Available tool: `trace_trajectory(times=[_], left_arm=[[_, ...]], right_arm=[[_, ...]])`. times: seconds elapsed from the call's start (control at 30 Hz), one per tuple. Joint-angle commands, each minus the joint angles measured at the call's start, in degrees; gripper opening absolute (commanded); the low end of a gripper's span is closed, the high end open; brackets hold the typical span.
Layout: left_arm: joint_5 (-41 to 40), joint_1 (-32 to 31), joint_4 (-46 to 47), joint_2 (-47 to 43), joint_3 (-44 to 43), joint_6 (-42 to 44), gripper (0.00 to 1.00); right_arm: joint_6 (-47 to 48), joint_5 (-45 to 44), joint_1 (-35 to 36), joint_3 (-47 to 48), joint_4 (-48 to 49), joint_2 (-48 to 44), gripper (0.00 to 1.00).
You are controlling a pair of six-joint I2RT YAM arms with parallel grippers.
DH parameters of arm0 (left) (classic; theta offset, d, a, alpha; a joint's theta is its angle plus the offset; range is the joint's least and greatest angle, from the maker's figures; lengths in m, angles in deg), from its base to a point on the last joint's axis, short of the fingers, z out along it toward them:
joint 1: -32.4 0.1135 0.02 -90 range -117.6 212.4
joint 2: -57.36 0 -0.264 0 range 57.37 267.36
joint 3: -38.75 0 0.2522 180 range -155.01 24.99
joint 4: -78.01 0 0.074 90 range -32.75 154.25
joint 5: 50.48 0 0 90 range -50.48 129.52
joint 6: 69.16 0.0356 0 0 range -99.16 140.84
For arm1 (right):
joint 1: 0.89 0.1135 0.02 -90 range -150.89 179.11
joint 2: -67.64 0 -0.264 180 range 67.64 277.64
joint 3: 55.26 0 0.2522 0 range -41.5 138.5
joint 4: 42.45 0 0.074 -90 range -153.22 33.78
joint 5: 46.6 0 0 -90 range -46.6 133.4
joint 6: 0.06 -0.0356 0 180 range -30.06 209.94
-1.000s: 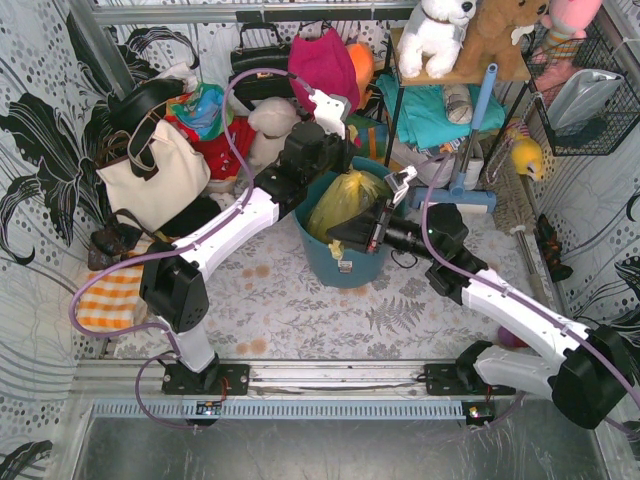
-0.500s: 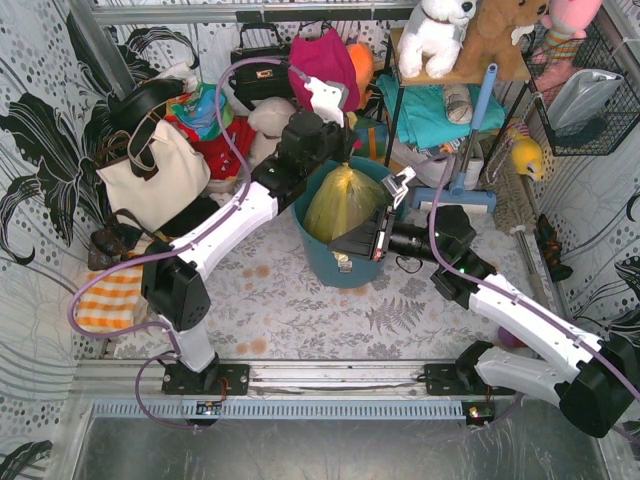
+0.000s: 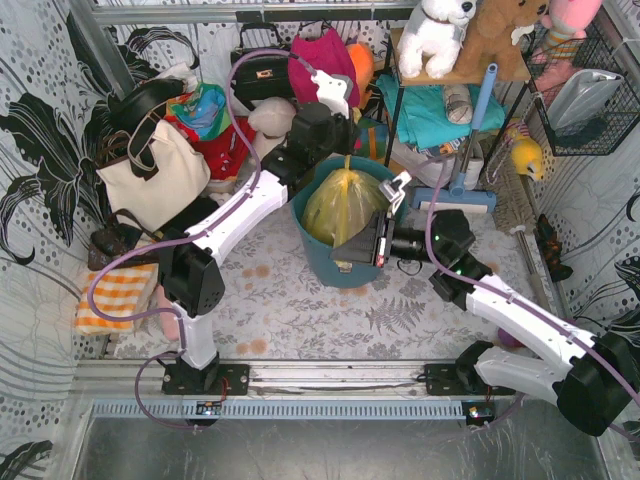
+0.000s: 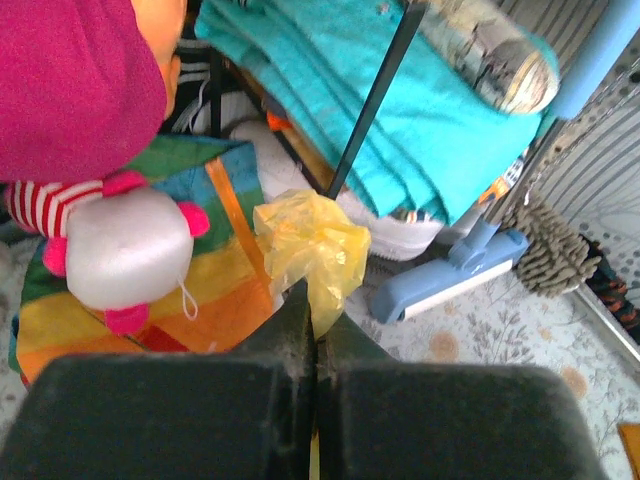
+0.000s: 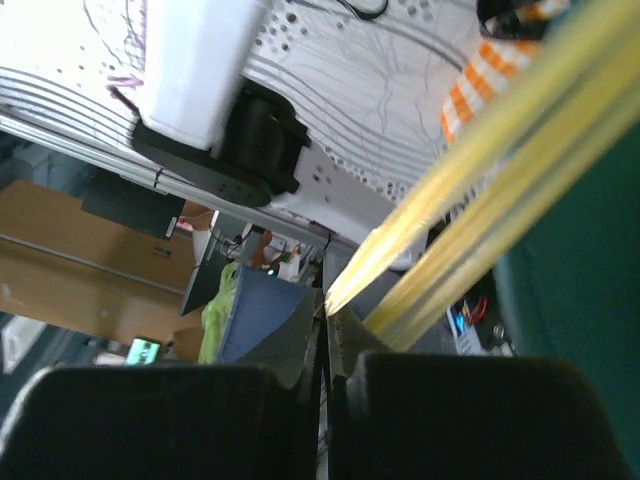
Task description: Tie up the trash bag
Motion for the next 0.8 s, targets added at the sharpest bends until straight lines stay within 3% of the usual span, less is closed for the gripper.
trace_trajectory(times=[0.0,0.43,0.77], left_arm=[[-4.93,2.21,3.01,2.37,1.85,-0.04,0.0],[-5.7,3.91,-1.55,7.22,-5.84,-0.11,0.0],[-4.66,4.7,-4.32,10.86,-8.52,-1.79,0.0]], right_arm=[[-9.54,11.06,1.6,-8.22,16.4,-1.22,0.0],[-7.23,16.19,1.7,1.52,12.13,-3.35,0.0],[-10.08,15.51,1.71,-9.24,16.77,-5.3,0.0]])
